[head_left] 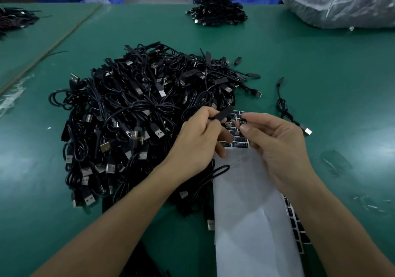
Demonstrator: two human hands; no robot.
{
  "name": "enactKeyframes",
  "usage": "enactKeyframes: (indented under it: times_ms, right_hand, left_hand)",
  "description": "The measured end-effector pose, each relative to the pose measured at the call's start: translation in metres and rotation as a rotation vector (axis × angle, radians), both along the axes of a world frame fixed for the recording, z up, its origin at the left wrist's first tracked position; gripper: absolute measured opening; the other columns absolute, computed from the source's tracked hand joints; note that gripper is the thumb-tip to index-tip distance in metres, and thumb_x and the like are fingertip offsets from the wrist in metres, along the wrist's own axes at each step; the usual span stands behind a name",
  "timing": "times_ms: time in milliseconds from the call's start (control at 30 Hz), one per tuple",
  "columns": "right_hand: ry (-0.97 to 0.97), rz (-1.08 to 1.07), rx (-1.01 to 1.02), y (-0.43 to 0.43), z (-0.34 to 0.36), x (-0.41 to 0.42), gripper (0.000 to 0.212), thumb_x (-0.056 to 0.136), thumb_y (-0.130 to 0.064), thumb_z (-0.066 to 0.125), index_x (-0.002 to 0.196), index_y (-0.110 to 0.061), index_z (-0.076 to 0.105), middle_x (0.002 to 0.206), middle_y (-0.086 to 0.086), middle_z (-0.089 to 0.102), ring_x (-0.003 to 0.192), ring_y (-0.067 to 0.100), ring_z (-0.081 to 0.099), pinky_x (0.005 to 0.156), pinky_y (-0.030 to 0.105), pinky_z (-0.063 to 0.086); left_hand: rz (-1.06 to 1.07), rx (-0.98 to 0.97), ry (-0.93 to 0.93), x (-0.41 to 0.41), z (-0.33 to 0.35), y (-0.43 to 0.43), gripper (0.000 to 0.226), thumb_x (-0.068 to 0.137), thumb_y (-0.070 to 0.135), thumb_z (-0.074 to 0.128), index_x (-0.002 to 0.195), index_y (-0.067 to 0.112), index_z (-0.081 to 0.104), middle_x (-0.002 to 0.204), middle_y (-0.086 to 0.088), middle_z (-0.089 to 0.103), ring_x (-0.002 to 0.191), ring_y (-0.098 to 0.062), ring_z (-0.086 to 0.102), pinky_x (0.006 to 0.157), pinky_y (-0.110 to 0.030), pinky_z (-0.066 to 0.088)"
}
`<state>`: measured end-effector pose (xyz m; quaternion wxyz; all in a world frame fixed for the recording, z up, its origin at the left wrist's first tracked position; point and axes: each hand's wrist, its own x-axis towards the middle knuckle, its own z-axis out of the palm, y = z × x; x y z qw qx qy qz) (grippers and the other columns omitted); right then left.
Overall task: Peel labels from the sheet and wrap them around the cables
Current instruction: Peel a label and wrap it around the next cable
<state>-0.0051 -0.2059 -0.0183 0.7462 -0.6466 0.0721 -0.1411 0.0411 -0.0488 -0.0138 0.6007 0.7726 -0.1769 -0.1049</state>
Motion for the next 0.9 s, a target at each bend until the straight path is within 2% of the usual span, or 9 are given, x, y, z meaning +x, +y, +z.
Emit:
enactKeyframes:
  times_ms: [67, 200, 300, 367, 467, 567, 667, 767, 900]
  right_hand:
    - [-0.018, 0.010, 0.002, -0.0001, 0.0016, -0.0007, 0.024, 0.083, 0.006, 0.073, 0.093, -0.016, 0.077, 0.083, 0.000, 0.078, 0.072, 0.000, 0.068, 0.064, 0.010, 0.050]
    - [-0.054, 0.038, -0.122, -0.0010, 0.0030, -0.0022, 0.032, 0.084, 0.004, 0.073, 0.099, -0.025, 0.074, 0.081, -0.001, 0.077, 0.075, 0.005, 0.070, 0.070, 0.015, 0.052]
    - [-0.039, 0.124, -0.148, -0.0015, 0.0036, -0.0043, 0.037, 0.085, 0.003, 0.073, 0.110, -0.023, 0.063, 0.083, 0.004, 0.078, 0.077, 0.013, 0.072, 0.075, 0.023, 0.058]
    - [-0.031, 0.171, -0.173, -0.0013, 0.0042, -0.0054, 0.036, 0.086, 0.001, 0.073, 0.112, -0.019, 0.058, 0.086, 0.004, 0.079, 0.081, 0.017, 0.075, 0.082, 0.031, 0.060]
    - [-0.018, 0.182, -0.232, 0.0003, 0.0046, -0.0059, 0.035, 0.086, -0.002, 0.074, 0.109, -0.020, 0.055, 0.086, 0.001, 0.079, 0.082, 0.018, 0.076, 0.082, 0.035, 0.060]
    - [-0.006, 0.146, -0.274, 0.0005, 0.0041, -0.0057, 0.035, 0.085, -0.002, 0.075, 0.106, -0.021, 0.056, 0.082, -0.002, 0.078, 0.076, 0.015, 0.073, 0.076, 0.032, 0.058]
    - [-0.014, 0.116, -0.300, -0.0011, 0.0050, -0.0063, 0.035, 0.084, -0.002, 0.077, 0.106, -0.023, 0.059, 0.081, -0.001, 0.078, 0.076, 0.031, 0.072, 0.076, 0.041, 0.059]
    - [-0.032, 0.147, -0.299, -0.0004, 0.0068, -0.0073, 0.038, 0.085, 0.001, 0.075, 0.109, -0.023, 0.057, 0.083, 0.000, 0.078, 0.079, 0.036, 0.070, 0.075, 0.045, 0.058]
    - [-0.027, 0.176, -0.291, 0.0029, 0.0062, -0.0073, 0.042, 0.085, 0.002, 0.075, 0.110, -0.025, 0.055, 0.084, 0.001, 0.079, 0.083, 0.040, 0.070, 0.081, 0.050, 0.058]
  left_hand:
    - [0.019, -0.014, 0.020, 0.0010, -0.0014, -0.0007, 0.020, 0.102, 0.016, 0.037, 0.097, 0.021, 0.056, 0.070, 0.000, 0.069, 0.048, -0.012, 0.059, 0.047, -0.019, 0.042]
    - [0.062, -0.063, 0.065, 0.0030, -0.0032, -0.0020, 0.018, 0.088, 0.036, 0.048, 0.088, 0.024, 0.060, 0.054, 0.012, 0.044, 0.048, -0.007, 0.038, 0.051, -0.032, 0.034]
    - [0.069, -0.042, 0.006, 0.0017, 0.0005, -0.0025, 0.020, 0.080, 0.045, 0.061, 0.085, 0.026, 0.065, 0.063, -0.007, 0.051, 0.060, -0.015, 0.049, 0.064, -0.053, 0.047]
    - [0.045, -0.042, -0.023, -0.0006, 0.0037, -0.0023, 0.027, 0.074, 0.050, 0.066, 0.085, 0.025, 0.068, 0.072, -0.020, 0.055, 0.065, -0.027, 0.049, 0.073, -0.056, 0.051]
    - [0.029, -0.044, -0.032, -0.0015, 0.0045, -0.0017, 0.025, 0.075, 0.046, 0.068, 0.084, 0.022, 0.068, 0.078, -0.030, 0.060, 0.065, -0.034, 0.051, 0.072, -0.057, 0.051]
    - [0.035, -0.070, -0.030, 0.0013, 0.0003, -0.0005, 0.018, 0.084, 0.032, 0.067, 0.080, 0.015, 0.066, 0.068, -0.014, 0.052, 0.064, -0.023, 0.043, 0.064, -0.041, 0.042]
    - [0.050, -0.075, -0.044, 0.0034, -0.0030, 0.0003, 0.015, 0.094, 0.026, 0.066, 0.085, 0.013, 0.066, 0.065, -0.002, 0.045, 0.061, -0.017, 0.039, 0.063, -0.037, 0.039]
    - [0.051, -0.062, -0.040, 0.0015, -0.0014, 0.0000, 0.024, 0.086, 0.043, 0.068, 0.088, 0.019, 0.070, 0.058, 0.006, 0.042, 0.055, -0.014, 0.039, 0.064, -0.041, 0.044]
    - [0.020, -0.069, -0.020, -0.0005, 0.0028, -0.0015, 0.017, 0.078, 0.040, 0.072, 0.080, 0.023, 0.072, 0.078, -0.027, 0.066, 0.068, -0.039, 0.058, 0.081, -0.058, 0.054]
